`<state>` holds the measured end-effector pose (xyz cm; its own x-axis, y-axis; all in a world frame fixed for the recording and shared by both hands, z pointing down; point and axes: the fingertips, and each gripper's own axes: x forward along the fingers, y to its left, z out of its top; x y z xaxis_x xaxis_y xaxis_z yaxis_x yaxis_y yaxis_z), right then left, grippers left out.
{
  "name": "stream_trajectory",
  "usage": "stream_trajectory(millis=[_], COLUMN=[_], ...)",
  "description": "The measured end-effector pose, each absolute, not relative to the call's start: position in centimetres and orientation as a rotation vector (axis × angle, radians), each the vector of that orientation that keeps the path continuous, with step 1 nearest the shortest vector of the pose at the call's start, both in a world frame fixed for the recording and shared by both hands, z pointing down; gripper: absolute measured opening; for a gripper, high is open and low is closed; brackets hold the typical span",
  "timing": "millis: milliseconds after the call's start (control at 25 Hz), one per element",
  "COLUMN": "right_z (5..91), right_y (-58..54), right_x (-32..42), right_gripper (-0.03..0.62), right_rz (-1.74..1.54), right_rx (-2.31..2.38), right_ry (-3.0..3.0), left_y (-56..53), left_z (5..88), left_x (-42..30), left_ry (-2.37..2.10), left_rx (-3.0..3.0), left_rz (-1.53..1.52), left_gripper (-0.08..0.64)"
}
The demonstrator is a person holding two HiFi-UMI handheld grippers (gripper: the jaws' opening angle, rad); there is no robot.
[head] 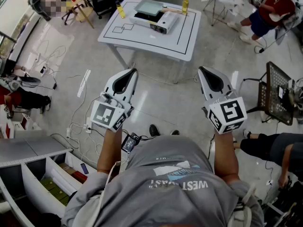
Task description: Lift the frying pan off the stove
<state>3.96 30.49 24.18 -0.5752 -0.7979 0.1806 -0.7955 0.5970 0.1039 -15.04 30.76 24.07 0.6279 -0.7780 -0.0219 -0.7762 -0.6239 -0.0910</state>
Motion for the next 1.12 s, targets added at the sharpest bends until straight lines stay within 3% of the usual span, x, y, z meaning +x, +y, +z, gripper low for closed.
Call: stream_trajectory(millis=[1120], right_z=[24.7], right_y=[28.9], right_x=[-1.5], right_gripper=[0.011], right_rz=[0.019], right_rx=[1.460], right_ry=[-2.567], left_y=[28.4], left_z=[25.7], left_x=[-21.5], left_ry=[1.224], left_rx=[-2.819], left_rz=[0.005], left_gripper=[-0.003])
